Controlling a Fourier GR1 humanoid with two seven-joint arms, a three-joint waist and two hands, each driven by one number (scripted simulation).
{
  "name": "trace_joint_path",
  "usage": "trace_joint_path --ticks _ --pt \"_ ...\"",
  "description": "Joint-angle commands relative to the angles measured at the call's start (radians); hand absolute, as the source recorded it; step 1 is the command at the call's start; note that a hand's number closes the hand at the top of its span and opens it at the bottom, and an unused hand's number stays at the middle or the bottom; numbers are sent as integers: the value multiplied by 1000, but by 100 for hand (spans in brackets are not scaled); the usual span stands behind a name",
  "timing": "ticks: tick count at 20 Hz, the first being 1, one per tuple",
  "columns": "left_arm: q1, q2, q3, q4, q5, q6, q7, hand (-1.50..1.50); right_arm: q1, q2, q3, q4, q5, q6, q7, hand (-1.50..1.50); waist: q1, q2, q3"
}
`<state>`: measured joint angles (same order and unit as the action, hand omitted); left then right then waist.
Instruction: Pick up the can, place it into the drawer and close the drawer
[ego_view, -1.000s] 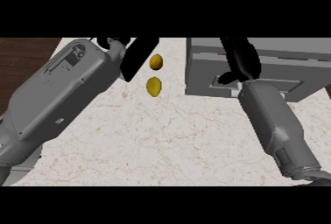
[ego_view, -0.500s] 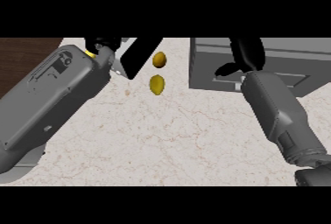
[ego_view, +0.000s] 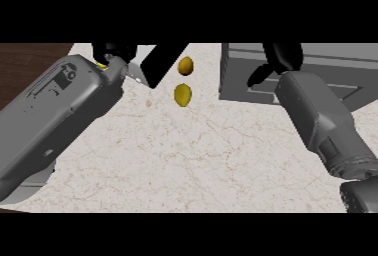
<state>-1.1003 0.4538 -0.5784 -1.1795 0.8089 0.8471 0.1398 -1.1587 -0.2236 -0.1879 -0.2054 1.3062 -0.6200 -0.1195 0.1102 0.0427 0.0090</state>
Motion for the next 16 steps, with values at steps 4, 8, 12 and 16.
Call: trace_joint_path --ticks 4,8,12,16 --pt "-4 14 6 -47 -8 9 26 -150 -95 4 -127 -2 -149 92 -143 -150 13 -5 -3" --pt "34 28 12 -63 -3 -4 21 -150 -102 35 -278 -1 -311 176 -202 -150 14 -7 -2" --pt "42 42 16 -83 -6 -6 30 -150 -90 36 -380 -6 -416 219 -276 -150 3 -9 -3" --pt "85 47 6 -103 -27 4 16 -150 -97 30 -407 5 -440 241 -299 -150 7 -5 -6"
